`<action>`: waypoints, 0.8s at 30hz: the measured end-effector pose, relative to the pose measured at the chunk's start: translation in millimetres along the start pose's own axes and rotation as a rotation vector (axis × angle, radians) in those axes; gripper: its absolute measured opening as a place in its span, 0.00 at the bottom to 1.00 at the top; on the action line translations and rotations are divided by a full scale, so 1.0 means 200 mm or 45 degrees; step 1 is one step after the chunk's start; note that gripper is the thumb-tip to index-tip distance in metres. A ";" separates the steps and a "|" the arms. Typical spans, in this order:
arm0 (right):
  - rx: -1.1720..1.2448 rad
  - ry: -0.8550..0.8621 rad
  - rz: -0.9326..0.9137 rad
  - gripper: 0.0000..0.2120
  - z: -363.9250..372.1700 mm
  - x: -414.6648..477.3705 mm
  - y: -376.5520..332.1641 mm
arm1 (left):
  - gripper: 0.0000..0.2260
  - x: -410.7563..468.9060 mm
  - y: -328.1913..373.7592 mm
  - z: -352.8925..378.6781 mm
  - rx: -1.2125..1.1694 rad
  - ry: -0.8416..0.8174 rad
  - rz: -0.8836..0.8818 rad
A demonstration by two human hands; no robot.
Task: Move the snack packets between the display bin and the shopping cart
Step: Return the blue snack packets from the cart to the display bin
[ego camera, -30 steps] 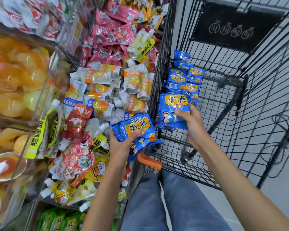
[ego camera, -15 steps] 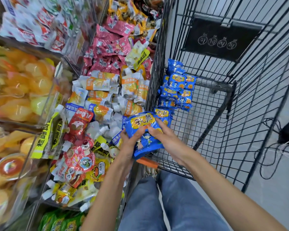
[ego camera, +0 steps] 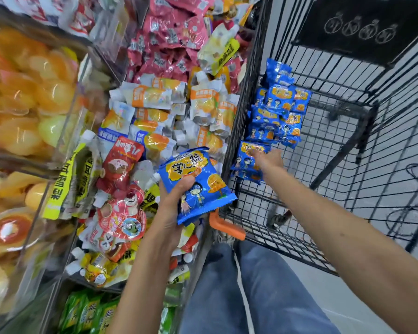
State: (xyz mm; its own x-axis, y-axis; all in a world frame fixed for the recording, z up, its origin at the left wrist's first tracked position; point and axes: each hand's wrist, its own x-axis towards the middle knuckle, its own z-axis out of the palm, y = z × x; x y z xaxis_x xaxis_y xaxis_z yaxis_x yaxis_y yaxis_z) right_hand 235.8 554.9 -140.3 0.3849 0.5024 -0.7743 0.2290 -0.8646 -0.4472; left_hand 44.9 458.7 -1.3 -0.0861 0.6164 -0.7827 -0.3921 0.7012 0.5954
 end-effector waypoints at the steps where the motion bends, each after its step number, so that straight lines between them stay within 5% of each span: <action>1: -0.130 0.009 0.018 0.38 0.04 0.05 0.01 | 0.54 0.00 -0.01 0.00 0.014 0.002 -0.019; 4: -0.280 0.081 -0.030 0.50 0.12 0.12 0.02 | 0.51 0.02 -0.03 -0.02 0.028 -0.029 -0.018; 8: -0.361 0.209 -0.127 0.43 0.16 0.14 0.03 | 0.46 0.04 -0.04 -0.04 0.011 -0.072 -0.020; 13: -0.058 0.243 -0.192 0.30 0.11 0.05 0.05 | 0.55 0.03 -0.02 -0.05 0.066 -0.097 -0.038; 19: 0.326 0.182 -0.214 0.33 -0.14 -0.32 0.07 | 0.62 -0.07 0.04 -0.07 0.056 -0.077 -0.087; 24: 0.499 0.071 -0.293 0.31 -0.33 -0.76 0.16 | 0.36 -0.27 0.05 -0.16 0.001 -0.075 -0.002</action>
State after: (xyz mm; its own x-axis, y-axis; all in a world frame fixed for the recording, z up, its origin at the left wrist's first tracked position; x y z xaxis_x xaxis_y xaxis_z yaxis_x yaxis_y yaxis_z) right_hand 244.1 452.0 -7.7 0.4134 0.6722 -0.6143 -0.0370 -0.6616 -0.7489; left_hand 15.9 420.9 41.9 -0.0316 0.6354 -0.7716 -0.3911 0.7025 0.5945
